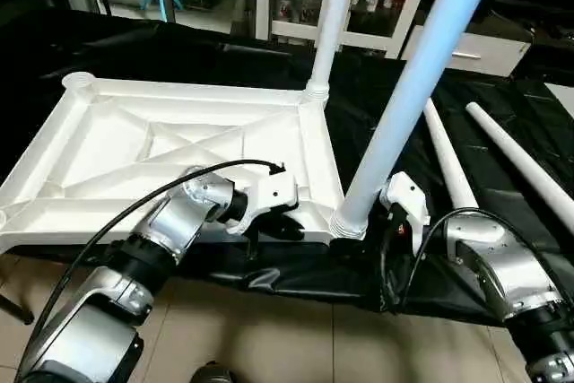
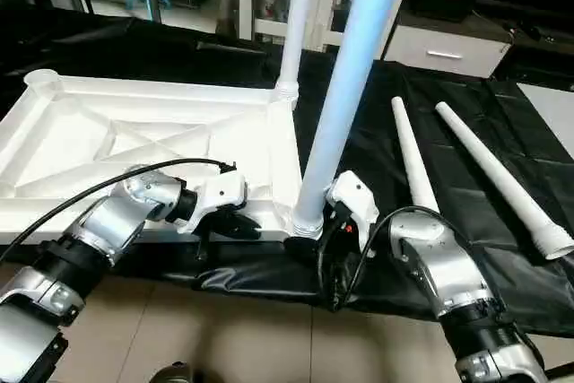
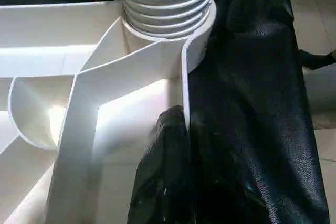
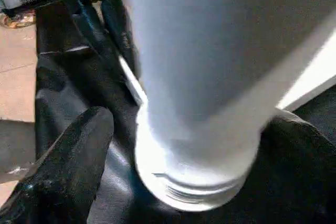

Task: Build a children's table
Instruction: Rotate leg to tighten

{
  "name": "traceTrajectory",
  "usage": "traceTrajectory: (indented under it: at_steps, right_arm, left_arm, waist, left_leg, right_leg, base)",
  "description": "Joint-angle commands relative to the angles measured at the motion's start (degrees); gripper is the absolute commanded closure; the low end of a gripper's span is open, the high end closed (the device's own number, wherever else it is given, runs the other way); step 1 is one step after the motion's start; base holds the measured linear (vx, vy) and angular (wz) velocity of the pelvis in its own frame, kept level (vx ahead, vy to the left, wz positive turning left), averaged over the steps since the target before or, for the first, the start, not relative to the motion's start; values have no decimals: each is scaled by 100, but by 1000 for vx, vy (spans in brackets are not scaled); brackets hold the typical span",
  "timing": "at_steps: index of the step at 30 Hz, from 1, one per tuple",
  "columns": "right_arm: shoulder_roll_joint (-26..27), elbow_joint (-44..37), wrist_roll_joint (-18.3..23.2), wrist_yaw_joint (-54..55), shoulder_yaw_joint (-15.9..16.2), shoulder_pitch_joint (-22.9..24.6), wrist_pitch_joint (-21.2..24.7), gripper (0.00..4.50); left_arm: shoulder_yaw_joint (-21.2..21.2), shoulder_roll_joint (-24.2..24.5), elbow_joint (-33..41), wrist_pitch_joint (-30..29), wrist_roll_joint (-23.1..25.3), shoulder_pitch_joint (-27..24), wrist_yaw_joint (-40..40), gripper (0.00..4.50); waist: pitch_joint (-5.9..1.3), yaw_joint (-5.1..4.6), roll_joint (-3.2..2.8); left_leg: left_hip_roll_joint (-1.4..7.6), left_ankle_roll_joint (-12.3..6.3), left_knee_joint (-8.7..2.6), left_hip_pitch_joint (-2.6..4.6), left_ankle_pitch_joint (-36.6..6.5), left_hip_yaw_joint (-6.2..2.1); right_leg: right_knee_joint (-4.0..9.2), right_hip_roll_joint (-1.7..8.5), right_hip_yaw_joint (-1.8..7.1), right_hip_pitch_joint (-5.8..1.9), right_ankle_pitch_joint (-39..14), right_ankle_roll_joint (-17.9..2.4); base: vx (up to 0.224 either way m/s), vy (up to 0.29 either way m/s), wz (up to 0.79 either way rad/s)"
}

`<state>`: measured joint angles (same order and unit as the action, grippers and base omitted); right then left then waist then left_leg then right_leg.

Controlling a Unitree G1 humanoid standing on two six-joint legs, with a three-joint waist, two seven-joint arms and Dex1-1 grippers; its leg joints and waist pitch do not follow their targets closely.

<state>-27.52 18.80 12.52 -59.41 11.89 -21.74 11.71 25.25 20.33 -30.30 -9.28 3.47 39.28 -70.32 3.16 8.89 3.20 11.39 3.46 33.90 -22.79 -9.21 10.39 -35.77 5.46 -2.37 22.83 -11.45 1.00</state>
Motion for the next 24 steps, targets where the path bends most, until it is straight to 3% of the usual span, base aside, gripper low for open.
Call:
traceTrajectory:
  at_steps: [1, 6, 15, 19, 24]
  right_arm:
    - [44, 99, -70, 9, -22, -103, -117, 5]
    - [129, 297, -111, -2, -16, -133, -248, 45]
    - [168, 504, -171, -60, 12, -187, -421, 124]
    - [200, 580, -204, -81, -3, -206, -495, 162]
    - [224, 631, -221, -107, -25, -221, -545, 178]
  left_arm:
    - [230, -32, 116, -33, 87, -64, -178, 450]
    - [239, -29, 189, -75, 106, -123, -178, 450]
    - [238, -20, 252, -130, 135, -146, -162, 450]
    - [235, -21, 274, -147, 145, -157, -153, 450]
    - [233, -12, 296, -175, 156, -169, -170, 450]
  waist:
    - [-419, -30, -39]
    - [-414, -52, -42]
    - [-427, -54, -36]
    - [-423, -54, -38]
    - [-425, -65, -37]
  left_leg:
    - [178, -35, -406, 198, -1099, -30]
    - [182, -14, -413, 205, -1241, -29]
    - [174, -92, -390, 200, -1050, -24]
    - [177, -72, -395, 203, -1154, -24]
    - [175, -85, -390, 198, -1107, -25]
  right_leg:
    - [315, 271, 146, -237, 101, -1431]
    - [335, 274, 145, -234, -100, -1446]
    - [306, 262, 142, -247, 142, -1485]
    - [320, 269, 144, -244, -1, -1481]
    - [310, 261, 142, -245, 50, -1493]
  base:
    - [0, 0, 0]
    - [0, 0, 0]
    - [0, 0, 0]
    - [0, 0, 0]
    - [0, 0, 0]
